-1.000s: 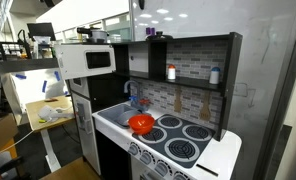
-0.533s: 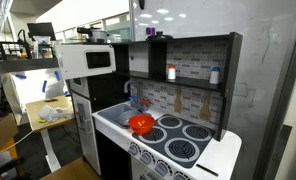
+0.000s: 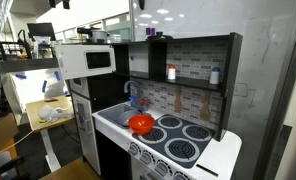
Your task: Take the orange bowl from the cabinet and put it on the stove then close the cabinet door
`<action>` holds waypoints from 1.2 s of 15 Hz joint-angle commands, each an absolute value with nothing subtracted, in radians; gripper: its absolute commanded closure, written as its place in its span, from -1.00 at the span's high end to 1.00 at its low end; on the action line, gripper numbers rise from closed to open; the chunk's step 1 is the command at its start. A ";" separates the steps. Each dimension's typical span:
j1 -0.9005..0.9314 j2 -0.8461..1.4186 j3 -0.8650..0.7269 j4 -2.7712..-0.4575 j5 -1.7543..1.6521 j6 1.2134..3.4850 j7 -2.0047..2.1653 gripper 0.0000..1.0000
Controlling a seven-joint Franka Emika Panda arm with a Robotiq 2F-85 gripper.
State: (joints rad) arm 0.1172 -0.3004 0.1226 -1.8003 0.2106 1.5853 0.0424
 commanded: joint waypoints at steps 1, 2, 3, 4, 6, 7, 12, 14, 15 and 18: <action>0.119 -0.175 0.137 -1.669 0.180 1.455 0.059 1.00; 0.121 -0.149 0.139 -1.656 0.178 1.446 0.058 1.00; 0.121 -0.126 0.142 -1.645 0.171 1.439 0.066 1.00; 0.123 -0.106 0.144 -1.639 0.167 1.438 0.067 1.00; 0.123 -0.068 0.143 -1.632 0.158 1.444 0.069 1.00; 0.119 -0.046 0.139 -1.627 0.153 1.447 0.064 1.00; 0.111 0.022 0.117 -1.611 0.148 1.425 0.071 1.00; 0.112 0.029 0.112 -1.616 0.159 1.422 0.082 1.00; 0.113 0.030 0.112 -1.618 0.163 1.417 0.086 1.00; 0.114 0.018 0.113 -1.625 0.180 1.402 0.105 1.00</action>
